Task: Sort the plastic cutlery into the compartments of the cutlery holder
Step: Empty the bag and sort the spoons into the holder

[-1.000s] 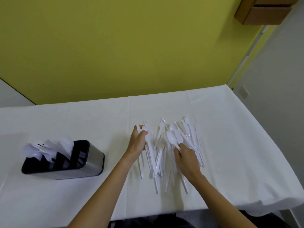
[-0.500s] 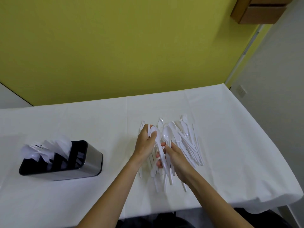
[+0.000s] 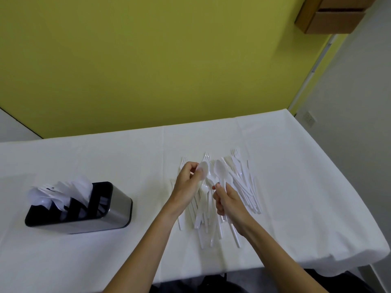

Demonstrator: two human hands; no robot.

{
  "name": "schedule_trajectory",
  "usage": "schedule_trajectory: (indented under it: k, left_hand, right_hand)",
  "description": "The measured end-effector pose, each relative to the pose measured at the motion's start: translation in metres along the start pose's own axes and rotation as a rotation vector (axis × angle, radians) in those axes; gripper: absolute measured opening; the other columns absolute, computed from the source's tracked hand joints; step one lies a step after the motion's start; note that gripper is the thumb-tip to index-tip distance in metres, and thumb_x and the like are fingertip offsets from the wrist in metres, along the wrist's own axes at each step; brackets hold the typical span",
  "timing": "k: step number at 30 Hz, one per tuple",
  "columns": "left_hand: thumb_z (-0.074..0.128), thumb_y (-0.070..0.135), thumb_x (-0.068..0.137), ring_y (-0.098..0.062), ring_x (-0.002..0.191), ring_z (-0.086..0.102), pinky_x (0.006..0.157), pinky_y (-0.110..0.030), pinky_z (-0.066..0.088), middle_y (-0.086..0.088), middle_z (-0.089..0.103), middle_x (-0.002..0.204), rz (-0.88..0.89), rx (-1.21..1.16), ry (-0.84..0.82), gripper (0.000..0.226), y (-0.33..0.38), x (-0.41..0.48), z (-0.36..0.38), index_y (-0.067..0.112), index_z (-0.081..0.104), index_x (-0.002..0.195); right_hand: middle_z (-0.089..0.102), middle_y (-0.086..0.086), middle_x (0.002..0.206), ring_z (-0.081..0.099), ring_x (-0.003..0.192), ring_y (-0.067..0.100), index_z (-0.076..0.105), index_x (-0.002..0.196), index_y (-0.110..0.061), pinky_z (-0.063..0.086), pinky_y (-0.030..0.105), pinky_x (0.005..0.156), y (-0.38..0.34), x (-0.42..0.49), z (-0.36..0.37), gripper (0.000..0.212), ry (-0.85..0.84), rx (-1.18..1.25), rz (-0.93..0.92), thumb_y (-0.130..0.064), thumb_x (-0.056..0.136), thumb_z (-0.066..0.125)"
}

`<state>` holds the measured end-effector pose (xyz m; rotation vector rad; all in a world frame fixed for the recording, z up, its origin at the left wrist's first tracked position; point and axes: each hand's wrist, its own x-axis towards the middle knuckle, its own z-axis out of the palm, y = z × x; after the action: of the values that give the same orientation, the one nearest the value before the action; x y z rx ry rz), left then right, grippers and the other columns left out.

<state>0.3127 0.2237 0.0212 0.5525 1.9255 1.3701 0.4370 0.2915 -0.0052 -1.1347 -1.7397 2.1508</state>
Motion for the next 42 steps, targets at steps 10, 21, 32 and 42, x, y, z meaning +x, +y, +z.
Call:
schedule_trajectory:
  k: [10,21,32,42]
  left_hand:
    - [0.068,0.009,0.083,-0.01,0.049,0.059,0.055,-0.024,0.05,-0.006,0.066,0.074,-0.076,-0.118,0.26,0.008,-0.005,-0.001,0.004,0.01,0.061,0.087]
    - [0.069,0.015,0.085,-0.012,0.066,0.062,0.056,-0.022,0.049,0.0,0.058,0.11,-0.058,0.055,-0.05,0.043,0.012,0.004,-0.01,0.024,0.053,0.124]
    - [0.062,0.03,0.092,-0.007,0.057,0.054,0.051,-0.018,0.043,0.004,0.061,0.099,0.068,0.145,-0.279,0.022,0.025,0.01,-0.018,0.027,0.062,0.114]
    - [0.065,0.028,0.089,-0.003,0.065,0.049,0.055,-0.014,0.038,0.007,0.057,0.08,0.184,0.25,-0.175,0.018,0.024,0.021,-0.036,0.011,0.06,0.09]
  right_hand:
    - [0.07,0.009,0.096,0.067,0.076,0.027,0.056,0.114,-0.014,0.057,0.04,0.075,-0.006,-0.008,0.004,0.029,-0.149,0.041,0.0,-0.028,0.104,0.033]
    - [0.032,-0.003,0.062,0.025,0.052,0.012,0.054,0.106,-0.007,0.025,0.026,0.052,-0.007,-0.011,0.0,0.047,-0.144,0.095,-0.037,-0.047,0.1,0.03]
    - [0.035,-0.001,0.059,0.027,0.049,0.014,0.049,0.085,-0.014,0.026,0.023,0.046,-0.022,-0.013,-0.01,0.036,-0.256,-0.114,-0.075,-0.045,0.099,0.036]
    - [0.069,0.011,0.08,0.062,0.059,0.029,0.039,0.104,-0.001,0.052,0.039,0.062,-0.047,-0.005,-0.004,0.034,-0.409,-0.347,-0.115,-0.035,0.101,0.038]
